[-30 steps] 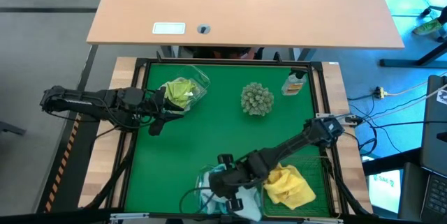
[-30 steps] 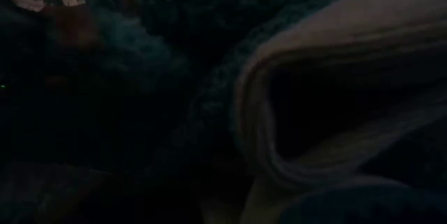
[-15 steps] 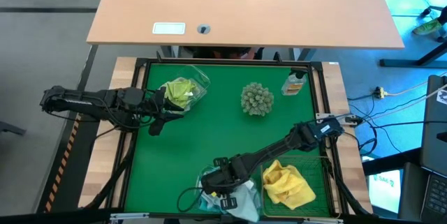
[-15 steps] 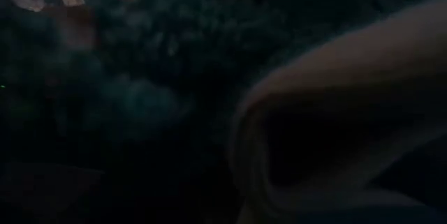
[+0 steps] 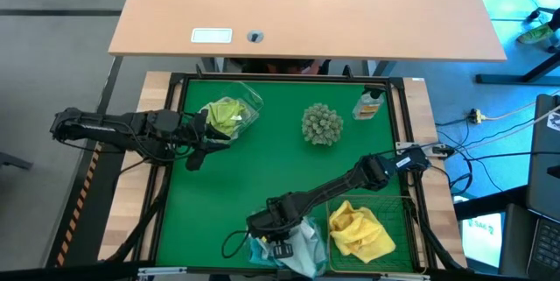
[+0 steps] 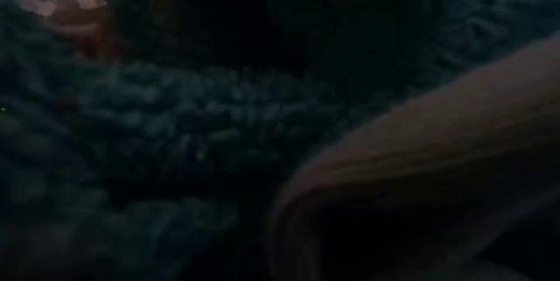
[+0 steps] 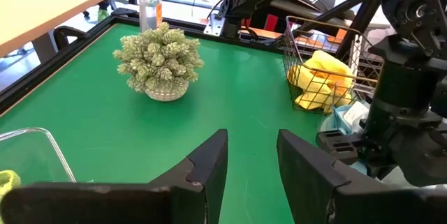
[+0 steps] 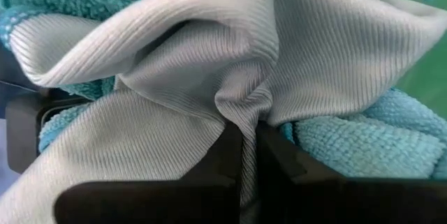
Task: Sort microfiber towel by color & place in baskets
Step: Put the light blue microfiber cloth into the bottom transparent bin
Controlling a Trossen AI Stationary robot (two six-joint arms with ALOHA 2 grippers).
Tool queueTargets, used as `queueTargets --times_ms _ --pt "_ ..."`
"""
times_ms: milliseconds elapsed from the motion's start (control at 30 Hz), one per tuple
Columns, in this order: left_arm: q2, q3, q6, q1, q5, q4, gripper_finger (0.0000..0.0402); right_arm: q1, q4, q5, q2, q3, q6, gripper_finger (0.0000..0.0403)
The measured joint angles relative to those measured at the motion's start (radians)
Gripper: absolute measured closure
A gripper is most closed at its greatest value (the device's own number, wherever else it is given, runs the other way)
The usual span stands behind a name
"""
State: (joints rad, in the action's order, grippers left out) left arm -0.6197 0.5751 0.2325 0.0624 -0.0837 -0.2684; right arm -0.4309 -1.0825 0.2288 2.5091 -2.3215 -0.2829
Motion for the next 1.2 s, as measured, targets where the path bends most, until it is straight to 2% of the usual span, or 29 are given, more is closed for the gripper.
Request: queueTargets --times_ms 467,567,867,1000,1200 --pt "0.0 0.0 -0.007 0.0 -0.002 0.0 0.0282 0.0 0.016 0.005 0.002 -0.002 -0.026 0.0376" --pt "0.013 -0.001 -0.007 0.0 -0.003 -0.001 0.0282 0.0 0.016 0.008 0.002 -0.003 -0.027 0.0357" --pt "0.075 -0.001 -0.008 0.0 -0.002 -0.001 0.0282 0.0 0.016 0.029 0.002 -0.003 -0.027 0.0255" --pt "0.102 -0.001 -0.008 0.0 0.029 -0.002 0.0282 0.002 0.015 0.056 -0.004 -0.003 -0.027 0.0238" --pt "0.127 -0.001 -0.008 0.0 0.052 -0.011 0.0282 0.001 -0.011 0.087 -0.044 -0.023 -0.027 0.0236"
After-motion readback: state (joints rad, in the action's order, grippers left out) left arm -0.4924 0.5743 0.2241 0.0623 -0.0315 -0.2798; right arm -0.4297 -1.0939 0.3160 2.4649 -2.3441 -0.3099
